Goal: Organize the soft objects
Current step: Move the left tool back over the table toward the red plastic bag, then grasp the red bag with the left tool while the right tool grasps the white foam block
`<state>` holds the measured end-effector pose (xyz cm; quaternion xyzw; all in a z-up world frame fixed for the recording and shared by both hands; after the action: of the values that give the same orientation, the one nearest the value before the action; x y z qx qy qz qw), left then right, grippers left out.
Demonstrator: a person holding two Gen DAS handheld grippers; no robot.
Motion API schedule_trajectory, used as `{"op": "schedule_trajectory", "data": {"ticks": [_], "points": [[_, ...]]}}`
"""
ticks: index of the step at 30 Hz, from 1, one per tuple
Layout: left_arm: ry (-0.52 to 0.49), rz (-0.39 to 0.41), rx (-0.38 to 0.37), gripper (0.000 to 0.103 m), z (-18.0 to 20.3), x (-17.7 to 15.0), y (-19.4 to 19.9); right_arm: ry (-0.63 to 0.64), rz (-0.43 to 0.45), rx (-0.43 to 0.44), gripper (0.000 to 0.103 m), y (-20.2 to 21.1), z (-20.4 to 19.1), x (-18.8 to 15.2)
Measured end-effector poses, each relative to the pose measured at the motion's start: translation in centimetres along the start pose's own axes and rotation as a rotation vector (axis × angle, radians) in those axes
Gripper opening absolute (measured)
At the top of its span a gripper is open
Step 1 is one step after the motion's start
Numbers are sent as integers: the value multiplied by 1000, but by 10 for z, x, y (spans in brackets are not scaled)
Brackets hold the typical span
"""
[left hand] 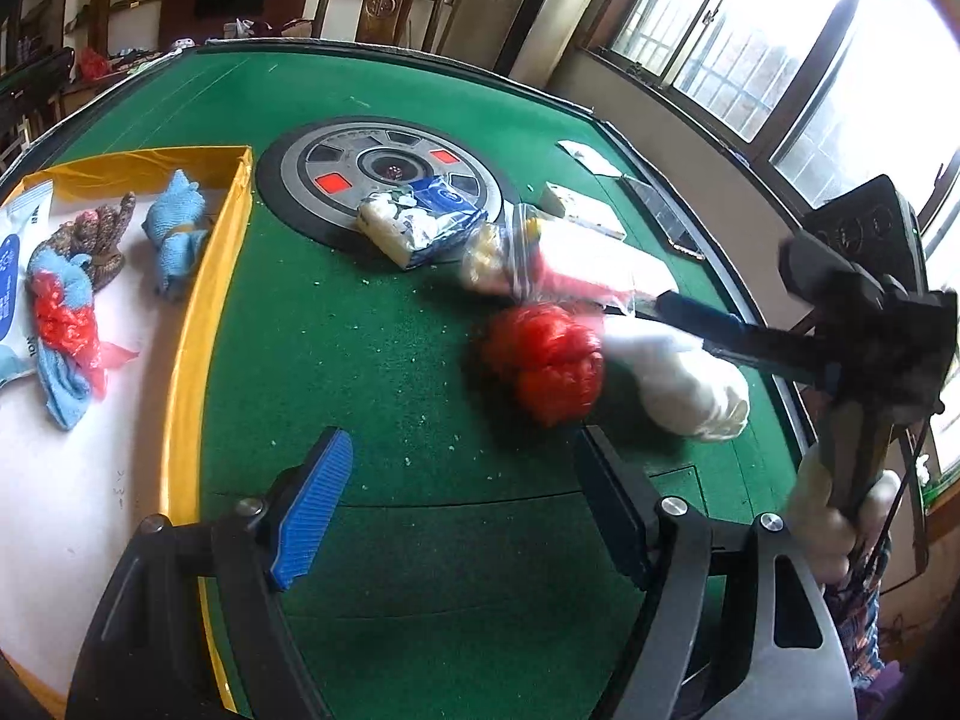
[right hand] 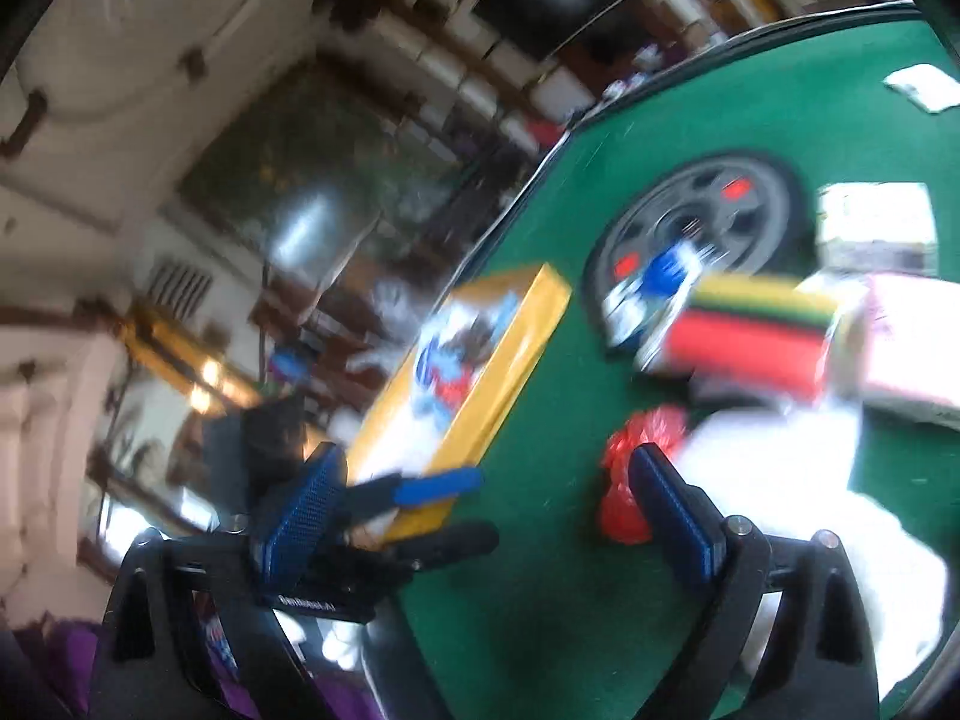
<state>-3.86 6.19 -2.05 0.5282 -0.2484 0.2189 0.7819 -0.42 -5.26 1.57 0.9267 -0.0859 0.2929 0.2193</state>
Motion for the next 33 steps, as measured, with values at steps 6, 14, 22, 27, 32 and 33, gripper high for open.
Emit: {"op": "schedule_trajectory", "data": {"ticks": [6, 14, 22, 27, 32, 33], "points": [[-74, 13, 25, 76, 20, 15, -15, -111, 138, -92, 93, 37, 35, 16], [-435, 41, 76, 76, 69, 25, -67, -170, 242, -170, 93, 66, 55, 32], [-372, -24, -6, 38, 67, 23, -79, -184, 266, -223, 93, 73, 68, 39], [-289, 50, -54, 38, 53, 26, -31, -160, 234, -267, 93, 66, 68, 38], [-210, 137, -89, 38, 28, 27, 25, -125, 192, -314, 93, 56, 68, 34], [-194, 152, -89, 38, 19, 25, 36, -116, 180, -322, 93, 53, 68, 33]]}}
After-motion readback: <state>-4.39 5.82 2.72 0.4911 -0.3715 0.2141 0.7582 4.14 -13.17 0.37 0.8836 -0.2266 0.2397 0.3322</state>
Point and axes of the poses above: each gripper's, at about its wrist camera, not at the fingertips, and y roughly against the way its jaws point, z to its right, x to its top, the point moved 8 cm from there along -y, roughly the way its jaws point, and after that the axes turned 4 degrees about z, right-handed, at the moved point
